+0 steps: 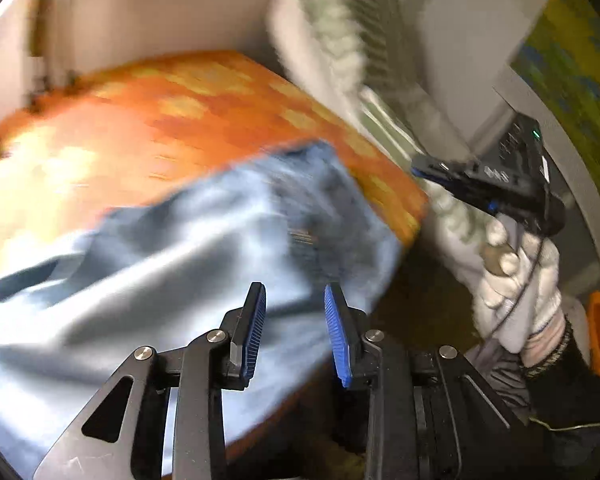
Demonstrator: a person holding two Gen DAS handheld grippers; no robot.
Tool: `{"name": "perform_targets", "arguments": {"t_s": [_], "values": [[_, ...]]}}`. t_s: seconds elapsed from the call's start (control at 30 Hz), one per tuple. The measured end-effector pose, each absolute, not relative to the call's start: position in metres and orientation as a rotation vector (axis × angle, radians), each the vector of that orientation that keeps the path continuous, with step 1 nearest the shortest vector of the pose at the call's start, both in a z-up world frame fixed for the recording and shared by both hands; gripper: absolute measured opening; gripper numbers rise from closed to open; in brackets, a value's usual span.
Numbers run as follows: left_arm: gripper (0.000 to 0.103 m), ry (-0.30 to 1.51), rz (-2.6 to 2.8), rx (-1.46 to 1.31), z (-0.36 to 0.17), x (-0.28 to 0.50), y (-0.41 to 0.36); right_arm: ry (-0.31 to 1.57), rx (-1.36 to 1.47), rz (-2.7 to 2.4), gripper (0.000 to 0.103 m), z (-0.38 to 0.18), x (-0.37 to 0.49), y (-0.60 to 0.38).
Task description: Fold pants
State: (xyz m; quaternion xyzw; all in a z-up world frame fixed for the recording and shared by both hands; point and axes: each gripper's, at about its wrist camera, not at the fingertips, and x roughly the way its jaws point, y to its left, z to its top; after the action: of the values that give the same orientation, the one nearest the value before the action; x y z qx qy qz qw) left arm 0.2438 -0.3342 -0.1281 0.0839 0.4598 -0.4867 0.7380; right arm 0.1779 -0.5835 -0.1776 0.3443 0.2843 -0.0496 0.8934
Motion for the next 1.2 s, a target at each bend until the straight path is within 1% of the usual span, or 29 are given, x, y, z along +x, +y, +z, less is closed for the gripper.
{"name": "perform_targets", "arguments": {"t_s": [0.13, 0.17, 0.2, 0.27, 0.4, 0.57, 0.63, 0.67, 0.7, 0.77, 0.97, 1.03, 1.07, 1.1, 1.13, 1.17, 1.2], "values": [[0.029, 0.987, -0.918, 0.072, -0.121, 0.276, -0.263, 0.608, 0.564, 0.044, 0.017, -0.164, 0.22, -0.539], [0.029, 0.98, -0.876, 0.049, -0.121, 0.282, -0.244, 0.617, 0.538, 0.082, 0.022, -0.166, 0.228, -0.531], [0.029, 0.98, -0.821, 0.019, -0.123, 0.29, -0.218, 0.626, 0.509, 0.123, 0.03, -0.167, 0.24, -0.521], [0.029, 0.978, -0.745, -0.011, -0.127, 0.297, -0.184, 0.647, 0.458, 0.187, 0.038, -0.164, 0.265, -0.497], [0.029, 0.966, -0.558, -0.049, -0.14, 0.306, -0.103, 0.708, 0.405, 0.301, 0.039, -0.172, 0.317, -0.456], [0.029, 0.986, -0.348, -0.12, -0.165, 0.311, -0.014, 0.809, 0.325, 0.369, 0.04, -0.195, 0.372, -0.413], [0.029, 0.988, -0.269, -0.146, -0.176, 0.311, 0.015, 0.843, 0.298, 0.394, 0.043, -0.202, 0.383, -0.403], [0.029, 0.99, -0.24, -0.16, -0.179, 0.312, 0.03, 0.863, 0.273, 0.407, 0.049, -0.207, 0.389, -0.396], [0.029, 0.992, -0.208, -0.176, -0.183, 0.314, 0.045, 0.877, 0.247, 0.416, 0.058, -0.211, 0.391, -0.391], [0.029, 0.995, -0.149, -0.209, -0.194, 0.318, 0.072, 0.892, 0.209, 0.427, 0.059, -0.216, 0.391, -0.387], [0.029, 1.008, -0.057, -0.327, -0.218, 0.33, 0.12, 0.924, 0.167, 0.399, 0.059, -0.226, 0.402, -0.385], [0.029, 1.011, -0.044, -0.352, -0.223, 0.332, 0.128, 0.928, 0.155, 0.424, 0.056, -0.226, 0.405, -0.379], [0.029, 1.009, -0.041, -0.358, -0.224, 0.333, 0.131, 0.925, 0.14, 0.435, 0.05, -0.225, 0.404, -0.376], [0.029, 1.007, -0.04, -0.36, -0.225, 0.333, 0.132, 0.924, 0.118, 0.443, 0.04, -0.225, 0.405, -0.371], [0.029, 1.002, -0.041, -0.36, -0.225, 0.334, 0.134, 0.923, 0.089, 0.447, 0.032, -0.225, 0.404, -0.366], [0.029, 0.996, -0.04, -0.357, -0.226, 0.334, 0.134, 0.923, 0.068, 0.445, 0.02, -0.225, 0.404, -0.363], [0.029, 0.994, -0.042, -0.356, -0.226, 0.334, 0.135, 0.925, 0.052, 0.439, 0.016, -0.225, 0.404, -0.361]]}}
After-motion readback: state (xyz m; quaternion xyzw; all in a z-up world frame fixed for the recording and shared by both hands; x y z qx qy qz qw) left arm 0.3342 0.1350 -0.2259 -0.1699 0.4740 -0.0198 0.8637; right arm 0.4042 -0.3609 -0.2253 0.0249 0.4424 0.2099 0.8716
